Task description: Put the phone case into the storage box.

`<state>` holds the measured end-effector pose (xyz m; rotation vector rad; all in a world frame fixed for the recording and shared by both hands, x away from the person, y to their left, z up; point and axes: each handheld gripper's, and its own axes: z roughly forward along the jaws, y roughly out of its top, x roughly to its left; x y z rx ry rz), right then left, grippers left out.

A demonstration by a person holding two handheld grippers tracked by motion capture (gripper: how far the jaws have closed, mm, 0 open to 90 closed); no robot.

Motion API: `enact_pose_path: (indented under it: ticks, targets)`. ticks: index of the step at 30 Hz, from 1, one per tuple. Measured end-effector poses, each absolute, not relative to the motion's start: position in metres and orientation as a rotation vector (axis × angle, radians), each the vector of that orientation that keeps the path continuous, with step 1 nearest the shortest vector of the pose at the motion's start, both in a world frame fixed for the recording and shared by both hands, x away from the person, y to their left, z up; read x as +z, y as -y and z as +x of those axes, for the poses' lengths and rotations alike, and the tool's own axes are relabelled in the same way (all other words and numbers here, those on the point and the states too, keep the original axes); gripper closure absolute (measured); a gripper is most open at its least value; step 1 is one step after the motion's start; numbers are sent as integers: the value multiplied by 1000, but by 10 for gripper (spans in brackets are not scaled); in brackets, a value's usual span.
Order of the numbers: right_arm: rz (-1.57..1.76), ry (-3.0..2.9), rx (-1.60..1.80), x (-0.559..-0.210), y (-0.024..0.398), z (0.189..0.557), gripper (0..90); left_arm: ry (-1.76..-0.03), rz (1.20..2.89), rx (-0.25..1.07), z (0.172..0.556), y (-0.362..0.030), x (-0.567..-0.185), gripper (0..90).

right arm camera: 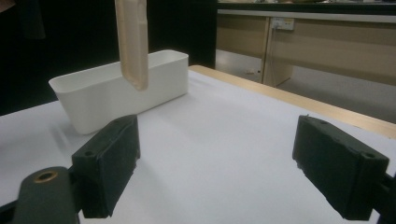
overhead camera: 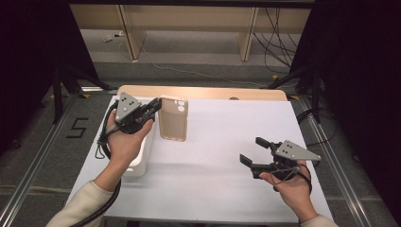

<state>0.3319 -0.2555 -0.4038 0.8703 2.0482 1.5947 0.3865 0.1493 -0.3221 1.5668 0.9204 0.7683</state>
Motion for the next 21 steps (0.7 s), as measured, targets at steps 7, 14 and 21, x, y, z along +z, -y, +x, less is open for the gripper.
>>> enact_pose_path:
  ticks: [7,14,21]
  targets:
    - [863,-2017,1620,-405,254,333,162,-923,1567,775,387,-151,-322,859]
    - [867,-2023,1618,-405,254,333,162,-918,1563,779,389,-154,-320,860]
    - [873,-2020,1605,-405,255,332,163,-924,1561,789,390,-157,-320,860]
